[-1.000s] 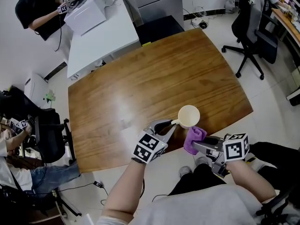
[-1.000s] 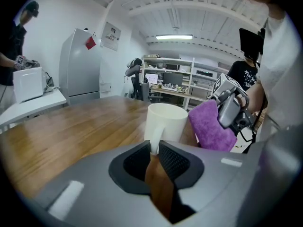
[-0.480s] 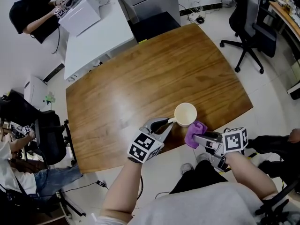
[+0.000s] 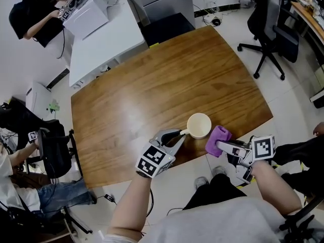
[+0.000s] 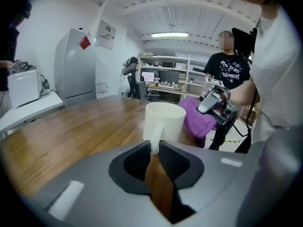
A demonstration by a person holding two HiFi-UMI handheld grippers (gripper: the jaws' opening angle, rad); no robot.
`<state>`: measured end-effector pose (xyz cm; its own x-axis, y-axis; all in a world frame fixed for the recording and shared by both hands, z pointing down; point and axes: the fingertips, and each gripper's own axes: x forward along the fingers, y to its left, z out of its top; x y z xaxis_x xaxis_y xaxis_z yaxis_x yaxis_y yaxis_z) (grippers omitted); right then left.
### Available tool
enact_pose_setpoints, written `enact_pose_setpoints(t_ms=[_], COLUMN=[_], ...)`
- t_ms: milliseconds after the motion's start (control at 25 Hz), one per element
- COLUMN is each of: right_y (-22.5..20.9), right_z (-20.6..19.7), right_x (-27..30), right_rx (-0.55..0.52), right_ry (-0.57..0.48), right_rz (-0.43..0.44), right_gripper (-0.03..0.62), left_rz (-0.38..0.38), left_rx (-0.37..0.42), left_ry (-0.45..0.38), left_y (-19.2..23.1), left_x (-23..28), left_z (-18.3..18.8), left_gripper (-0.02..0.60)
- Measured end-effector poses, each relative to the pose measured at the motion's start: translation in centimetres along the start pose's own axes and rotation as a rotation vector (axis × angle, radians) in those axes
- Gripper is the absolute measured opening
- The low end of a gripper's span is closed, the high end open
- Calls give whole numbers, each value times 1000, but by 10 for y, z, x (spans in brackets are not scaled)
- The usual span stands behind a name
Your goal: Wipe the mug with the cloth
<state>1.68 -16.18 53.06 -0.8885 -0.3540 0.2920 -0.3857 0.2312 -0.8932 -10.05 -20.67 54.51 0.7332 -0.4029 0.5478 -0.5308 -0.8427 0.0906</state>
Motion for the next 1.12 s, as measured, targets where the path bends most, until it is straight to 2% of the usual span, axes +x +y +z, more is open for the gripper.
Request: enact_pose_setpoints(t_ms=[120,240,400,680,880,1000,1120], right_y=[5,12,21,6,-13,-16,-13], right_z=[26,40,32,19,1,0,4], right_x=[-15,-9,14,31,46,48,43], right_rx=[-25,-69,-76,-56,12,29,-4], right_ry=[-24,5,78,150,225,236,243], right_rz=[12,41,90,74,11,15,19], right_gripper=[115,115,115,115,115,115,115], left_rz=[-10,-21,-8,21,32,39,49], left_rx=[16,23,-9,-49,-93,-101,-107], left_ry=[8,3,-15,-34,-57,-69,-73], left_y=[-3,-6,0,14,22,25,25], left_x=[-5,-13,-19,-18,-17,-17,-18], left_z=[-2,-6,-10,-5,-7,-6,-5], left_gripper=[53,54,52,37,37,38,37])
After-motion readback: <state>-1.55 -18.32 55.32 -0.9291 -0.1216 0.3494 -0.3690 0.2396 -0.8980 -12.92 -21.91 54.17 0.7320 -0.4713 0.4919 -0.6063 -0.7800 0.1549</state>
